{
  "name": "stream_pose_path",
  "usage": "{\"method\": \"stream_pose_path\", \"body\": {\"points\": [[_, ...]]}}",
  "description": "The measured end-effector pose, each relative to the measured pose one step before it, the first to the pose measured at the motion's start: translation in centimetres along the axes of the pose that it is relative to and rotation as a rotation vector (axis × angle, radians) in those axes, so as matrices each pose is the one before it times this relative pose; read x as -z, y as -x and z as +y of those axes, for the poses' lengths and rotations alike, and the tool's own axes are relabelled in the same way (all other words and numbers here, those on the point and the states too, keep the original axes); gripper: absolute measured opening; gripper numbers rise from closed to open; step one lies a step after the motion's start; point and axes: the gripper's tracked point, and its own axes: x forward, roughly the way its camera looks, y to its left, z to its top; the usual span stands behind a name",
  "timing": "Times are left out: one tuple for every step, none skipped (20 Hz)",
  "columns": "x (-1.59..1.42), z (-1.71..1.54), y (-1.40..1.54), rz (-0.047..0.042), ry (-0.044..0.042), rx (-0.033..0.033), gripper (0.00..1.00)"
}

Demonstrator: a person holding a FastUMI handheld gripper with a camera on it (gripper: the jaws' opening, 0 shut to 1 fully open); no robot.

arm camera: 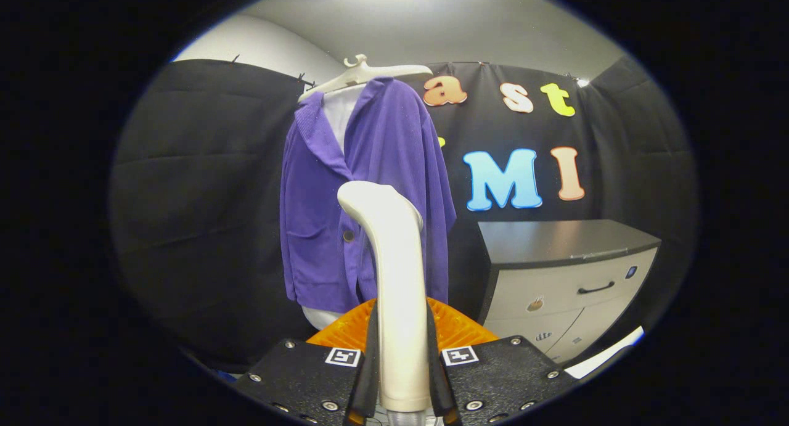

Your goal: Iron the clothes twice with a garment steamer, once on the left side and once on the right side.

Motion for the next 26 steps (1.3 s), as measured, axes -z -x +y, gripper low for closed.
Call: {"method": "stream_pose_path", "body": {"points": [[-1.754,0.136,-0.127,-0.02740,0.00254,-0.01043,0.34],[-1.445,0.251,-0.179,-0.02334,0.00180,-0.00993,0.34],[-1.671,0.384,-0.254,-0.02857,-0.00248,-0.01262,0.34],[-1.276,0.374,-0.212,-0.02205,-0.00186,-0.01114,0.34],[-1.457,0.386,-0.369,-0.02464,0.00112,-0.01307,0.34],[-1.345,0.515,-0.337,-0.02124,0.00135,-0.01503,0.34],[-1.313,0.618,-0.480,-0.02387,0.00132,-0.01679,0.34],[-1.114,0.469,-0.438,-0.01934,0.00045,-0.01160,0.34],[-1.164,0.537,-0.596,-0.02008,-0.00173,-0.01440,0.34],[-0.956,0.566,-0.563,-0.01759,-0.00179,-0.01344,0.33],[-1.023,0.655,-0.746,-0.01542,0.00150,-0.01472,0.33],[-0.811,0.704,-0.579,-0.01402,0.00420,-0.01430,0.33],[-0.792,0.655,-0.594,-0.01247,0.00517,-0.01231,0.34],[-0.783,0.615,-0.737,-0.01442,0.00090,-0.01265,0.33],[-0.655,0.691,-0.772,-0.01133,0.00033,-0.01534,0.34],[-0.560,0.771,-0.767,-0.01267,0.00075,-0.01375,0.34],[-0.608,0.632,-0.976,-0.01313,0.00457,-0.01366,0.35],[-0.282,0.527,-0.705,-0.00506,0.00257,-0.00922,0.34],[-0.134,0.614,-0.789,0.00014,0.00095,-0.01004,0.34],[-0.172,0.550,-0.912,-0.00021,-0.00335,-0.00934,0.34],[-0.073,0.473,-0.822,0.00073,-0.00128,-0.00930,0.34],[-0.133,0.553,-0.764,-0.00109,0.00192,-0.00620,0.35],[0.198,0.352,-0.813,0.00386,0.00279,-0.00270,0.35],[0.304,0.398,-0.921,0.00551,0.00197,-0.00470,0.34],[0.376,0.355,-0.926,0.01099,0.00220,-0.00672,0.34],[0.514,0.169,-0.932,0.01465,0.00327,-0.00476,0.34]]}}
